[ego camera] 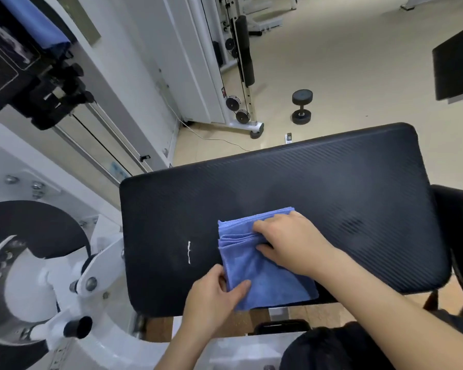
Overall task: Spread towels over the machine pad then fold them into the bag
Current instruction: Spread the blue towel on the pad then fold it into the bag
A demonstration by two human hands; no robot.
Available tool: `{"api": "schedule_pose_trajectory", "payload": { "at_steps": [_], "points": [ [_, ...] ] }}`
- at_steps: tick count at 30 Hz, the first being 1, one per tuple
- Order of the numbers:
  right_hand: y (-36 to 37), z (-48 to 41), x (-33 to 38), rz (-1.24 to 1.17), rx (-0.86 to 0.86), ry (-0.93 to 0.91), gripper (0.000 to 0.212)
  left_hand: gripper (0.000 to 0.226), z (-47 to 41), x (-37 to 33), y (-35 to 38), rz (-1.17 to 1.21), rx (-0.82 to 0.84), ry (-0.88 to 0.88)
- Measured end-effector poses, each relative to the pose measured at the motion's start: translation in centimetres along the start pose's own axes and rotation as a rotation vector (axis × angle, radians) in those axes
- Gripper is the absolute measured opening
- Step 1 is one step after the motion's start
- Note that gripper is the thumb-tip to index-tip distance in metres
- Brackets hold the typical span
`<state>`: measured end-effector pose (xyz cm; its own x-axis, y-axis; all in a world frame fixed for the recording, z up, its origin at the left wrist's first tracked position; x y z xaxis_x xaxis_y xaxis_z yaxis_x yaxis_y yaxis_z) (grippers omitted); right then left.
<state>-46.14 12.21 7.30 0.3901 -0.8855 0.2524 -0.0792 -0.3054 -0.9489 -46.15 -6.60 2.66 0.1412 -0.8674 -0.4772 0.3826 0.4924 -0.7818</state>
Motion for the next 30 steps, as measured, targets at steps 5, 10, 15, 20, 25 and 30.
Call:
{"api": "schedule_pose_trajectory", "payload": {
  "at_steps": [5, 10, 15, 20, 25, 30],
  "points": [
    [-0.1, 0.6, -0.6, 0.042, -0.067, -0.025, 0.019, 0.055, -1.6, -3.1, -3.3, 0.244, -0.194, 0.233],
    [-0.8, 0.2, -0.5, 0.038, -0.09, -0.014, 0.028, 0.038, -2.5, -6.2, -4.1, -0.27, -0.227, 0.581],
    [-2.2, 0.9, -2.7, -0.065, 0.052, 0.145, 0.035, 0.027, -4.2, -5.6, -4.7, -0.298, -0.303, 0.614],
    [-2.0, 1.2, -3.7, -0.033, 0.028, 0.246, 0.025, 0.024, -4.8, -5.9, -4.7, -0.189, -0.3, 0.499],
    [-1.5, 1.5, -3.4, -0.062, -0.151, 0.231, 0.016, 0.019, -4.7, -6.5, -4.6, -0.199, -0.343, 0.462],
    [-1.2, 0.5, -3.7, -0.058, 0.015, 0.215, 0.031, 0.029, -5.2, -6.2, -4.2, -0.212, -0.188, 0.385]
  ]
}}
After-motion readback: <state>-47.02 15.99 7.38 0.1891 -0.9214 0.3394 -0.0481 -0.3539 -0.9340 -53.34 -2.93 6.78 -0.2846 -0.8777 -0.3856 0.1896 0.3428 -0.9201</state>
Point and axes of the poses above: each hand's wrist, its own z-axis away from the middle knuckle, its own y-axis out of the palm, x = y × z, the point moved 4 cm from there along -z, towards the middle knuckle, and after that the axes turned 11 degrees about -y, right-handed, at the moved point
